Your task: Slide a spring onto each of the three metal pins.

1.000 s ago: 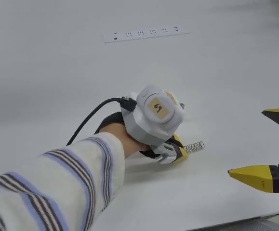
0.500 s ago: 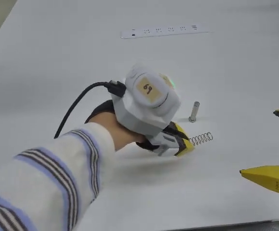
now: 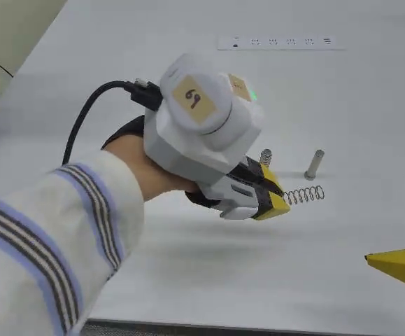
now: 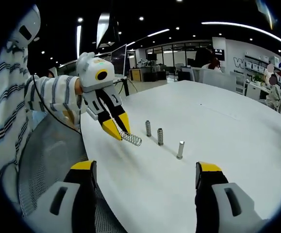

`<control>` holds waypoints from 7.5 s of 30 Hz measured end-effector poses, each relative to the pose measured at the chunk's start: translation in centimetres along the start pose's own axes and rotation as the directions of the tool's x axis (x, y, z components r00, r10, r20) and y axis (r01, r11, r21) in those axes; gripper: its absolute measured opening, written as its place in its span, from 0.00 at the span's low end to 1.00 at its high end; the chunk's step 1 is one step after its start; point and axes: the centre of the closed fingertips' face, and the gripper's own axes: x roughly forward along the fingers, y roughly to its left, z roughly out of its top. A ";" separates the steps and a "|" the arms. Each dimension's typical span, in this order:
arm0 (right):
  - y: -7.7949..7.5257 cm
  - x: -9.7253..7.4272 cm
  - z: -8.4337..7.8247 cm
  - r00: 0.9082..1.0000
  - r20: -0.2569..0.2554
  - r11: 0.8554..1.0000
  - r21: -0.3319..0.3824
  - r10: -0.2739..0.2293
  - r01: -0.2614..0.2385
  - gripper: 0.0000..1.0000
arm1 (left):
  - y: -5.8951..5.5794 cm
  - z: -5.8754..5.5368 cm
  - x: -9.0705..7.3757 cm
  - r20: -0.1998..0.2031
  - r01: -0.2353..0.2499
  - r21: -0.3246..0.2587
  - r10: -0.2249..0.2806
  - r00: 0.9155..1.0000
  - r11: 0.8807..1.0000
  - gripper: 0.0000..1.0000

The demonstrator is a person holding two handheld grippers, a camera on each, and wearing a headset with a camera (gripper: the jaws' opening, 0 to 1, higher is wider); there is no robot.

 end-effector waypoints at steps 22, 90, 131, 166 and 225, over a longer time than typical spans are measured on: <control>2.9 2.2 1.5 0.973 -0.046 0.967 -0.111 0.227 -0.230 0.64 | -1.2 -3.6 -6.5 -0.054 -0.093 -0.038 0.091 0.994 0.995 0.03; 10.3 6.8 3.0 0.816 -0.262 0.731 -0.364 0.515 -0.578 0.08 | -3.9 -2.1 -5.1 0.032 -0.048 0.029 0.047 0.998 0.998 0.03; 7.8 3.0 3.3 0.700 -0.669 0.737 -0.339 0.248 -0.585 0.08 | -4.9 2.4 -0.6 0.334 -0.075 0.003 0.070 0.940 0.997 0.02; 8.1 3.1 2.9 0.674 -0.709 0.693 -0.379 0.209 -0.613 0.09 | -4.7 3.8 -1.3 0.399 -0.050 -0.023 0.055 0.915 0.998 0.03; 3.2 4.1 3.4 0.794 -0.598 0.807 -0.410 0.114 -0.424 0.08 | 0.9 -2.4 -1.9 0.209 -0.306 -0.303 0.376 0.903 0.903 0.74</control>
